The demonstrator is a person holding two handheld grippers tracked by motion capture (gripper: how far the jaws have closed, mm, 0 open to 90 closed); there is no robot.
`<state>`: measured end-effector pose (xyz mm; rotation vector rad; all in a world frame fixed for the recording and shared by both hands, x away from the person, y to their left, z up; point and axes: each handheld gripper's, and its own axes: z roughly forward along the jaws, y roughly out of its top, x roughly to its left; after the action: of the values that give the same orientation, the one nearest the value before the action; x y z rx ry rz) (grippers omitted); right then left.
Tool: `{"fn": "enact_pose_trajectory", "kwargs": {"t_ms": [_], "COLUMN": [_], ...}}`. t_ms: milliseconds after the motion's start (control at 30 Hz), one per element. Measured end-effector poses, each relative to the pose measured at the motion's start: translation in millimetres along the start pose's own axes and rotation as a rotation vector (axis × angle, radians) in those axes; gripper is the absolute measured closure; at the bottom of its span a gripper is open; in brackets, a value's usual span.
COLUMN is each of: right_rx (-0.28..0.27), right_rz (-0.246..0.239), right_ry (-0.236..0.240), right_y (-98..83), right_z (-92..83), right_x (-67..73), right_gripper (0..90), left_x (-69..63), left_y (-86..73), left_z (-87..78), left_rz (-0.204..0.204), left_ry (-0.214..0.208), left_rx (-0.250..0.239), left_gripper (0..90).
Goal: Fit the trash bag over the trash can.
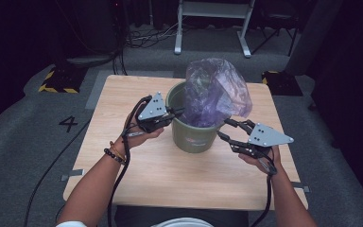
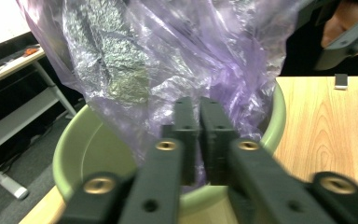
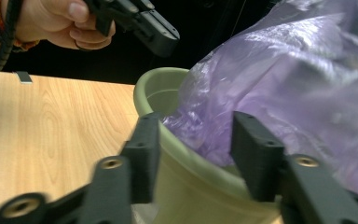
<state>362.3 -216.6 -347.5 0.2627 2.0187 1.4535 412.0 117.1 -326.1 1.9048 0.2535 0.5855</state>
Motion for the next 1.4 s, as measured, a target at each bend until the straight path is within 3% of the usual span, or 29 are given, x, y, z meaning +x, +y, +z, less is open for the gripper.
{"fn": "enact_pose_trajectory", "kwargs": {"t_ms": [133, 233, 300, 433, 467, 567, 700, 767, 833, 933, 1000, 1100, 1200, 1300, 1367, 1400], "right_rx": [-0.007, -0.02, -0.03, -0.015, -0.014, -0.005, -0.003, -0.007, -0.012, -0.011, -0.031, -0.03, -0.064, -0.086, -0.075, -0.075], "right_rz": [0.052, 0.094, 0.123, 0.173, 0.187, 0.242, 0.344, 0.385, 0.386, 0.359, 0.351, 0.293, 0.234, 0.168, 0.084, 0.084], "right_ry": [-0.012, -0.057, -0.096, -0.159, -0.171, -0.227, -0.173, -0.112, -0.075, -0.037, 0.01, 0.027, 0.044, 0.062, 0.099, 0.099], "right_y": [-3.3, -5.8, -5.7, -2.4, -2.3, -6.4, -19.7, -22.5, -21.4, -18.3, -16.0, -9.7, -1.3, 11.4, 25.9, 25.9], "right_z": [-15.9, -30.4, -39.0, -45.8, -45.9, -45.0, -34.7, -24.8, -18.5, -12.8, -11.5, -10.5, -12.1, -13.1, -7.2, -7.2], "right_x": [-3.6, -12.2, -19.7, -39.7, -46.6, -71.4, -99.2, -105.0, -105.2, -101.8, -98.5, -89.9, -79.7, -65.4, -45.0, -45.0], "right_gripper": [44.0, 38.6, 34.5, 28.7, 27.6, 23.3, 19.3, 19.1, 19.2, 31.7, 48.0, 69.3, 84.3, 88.9, 89.5, 89.5], "left_x": [-1.6, -4.4, -6.2, -8.9, -11.1, -15.1, -20.3, -22.5, -24.0, -26.0, -26.5, -27.1, -27.8, -30.4, -33.7, -36.0], "left_y": [-6.0, -13.2, -17.9, -27.9, -32.5, -45.0, -60.1, -65.6, -68.4, -73.6, -76.1, -77.7, -76.3, -69.5, -62.2, -57.5], "left_z": [-7.8, -16.3, -22.7, -32.3, -34.2, -37.0, -37.3, -36.4, -35.8, -34.9, -34.3, -36.3, -40.5, -44.9, -47.2, -47.9], "left_rz": [-0.014, -0.014, -0.02, -0.046, -0.054, -0.062, -0.069, -0.074, -0.074, -0.076, -0.081, -0.085, -0.098, -0.122, -0.122, -0.121], "left_ry": [0.016, 0.044, 0.041, 0.036, 0.052, 0.053, 0.04, 0.024, 0.025, 0.019, 0.014, 0.018, 0.021, 0.012, 0.006, 0.012], "left_rx": [0.005, 0.014, 0.01, 0.026, 0.037, 0.062, 0.089, 0.101, 0.109, 0.132, 0.149, 0.152, 0.136, 0.099, 0.07, 0.057], "left_gripper": [70.0, 55.4, 51.4, 34.1, 29.0, 24.2, 23.7, 22.9, 22.1, 21.3, 20.9, 20.8, 21.0, 21.0, 21.0, 21.0]}}
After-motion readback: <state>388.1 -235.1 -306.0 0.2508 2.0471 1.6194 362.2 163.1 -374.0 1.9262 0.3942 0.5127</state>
